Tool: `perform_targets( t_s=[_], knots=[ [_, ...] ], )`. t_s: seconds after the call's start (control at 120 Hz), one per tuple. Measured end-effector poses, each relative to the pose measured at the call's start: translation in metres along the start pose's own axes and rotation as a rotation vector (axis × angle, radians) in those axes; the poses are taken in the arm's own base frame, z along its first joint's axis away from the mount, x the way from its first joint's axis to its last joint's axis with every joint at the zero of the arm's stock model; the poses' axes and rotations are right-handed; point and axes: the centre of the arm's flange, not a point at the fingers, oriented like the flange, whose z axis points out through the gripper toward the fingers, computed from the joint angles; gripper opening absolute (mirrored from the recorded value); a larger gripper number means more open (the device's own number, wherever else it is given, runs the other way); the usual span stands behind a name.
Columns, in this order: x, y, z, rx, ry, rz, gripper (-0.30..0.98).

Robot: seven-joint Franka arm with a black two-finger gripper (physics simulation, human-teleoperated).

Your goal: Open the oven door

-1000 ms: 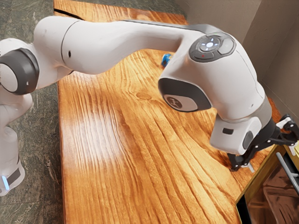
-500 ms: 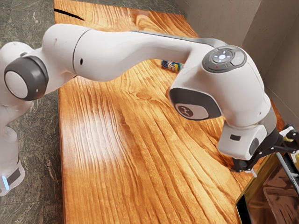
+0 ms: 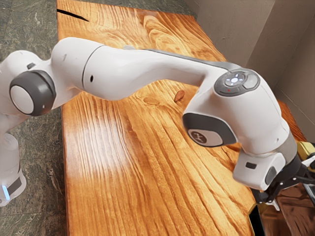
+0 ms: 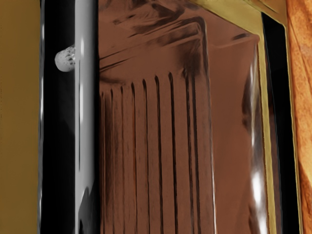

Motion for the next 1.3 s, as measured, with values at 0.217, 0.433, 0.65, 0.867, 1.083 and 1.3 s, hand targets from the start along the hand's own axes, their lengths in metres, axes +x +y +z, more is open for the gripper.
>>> perform_targets(
  t_s=[0.217,0.433,0.65,0.867,1.083,1.3],
  knots=[
    [0.000,0.001,0.019,-0.002,0.012,-0.004,0.69],
    [-0.001,0.007,0.031,-0.026,0.015,-0.006,0.70],
    [-0.001,0.009,0.031,-0.046,0.021,-0.014,0.70],
    [0.007,0.028,0.016,-0.111,0.003,0.020,0.67],
    [0.034,0.158,-0.213,-0.111,0.005,0.260,0.63],
    [-0.138,-0.011,-0.405,0.098,-0.230,-0.325,0.67]
  ],
)
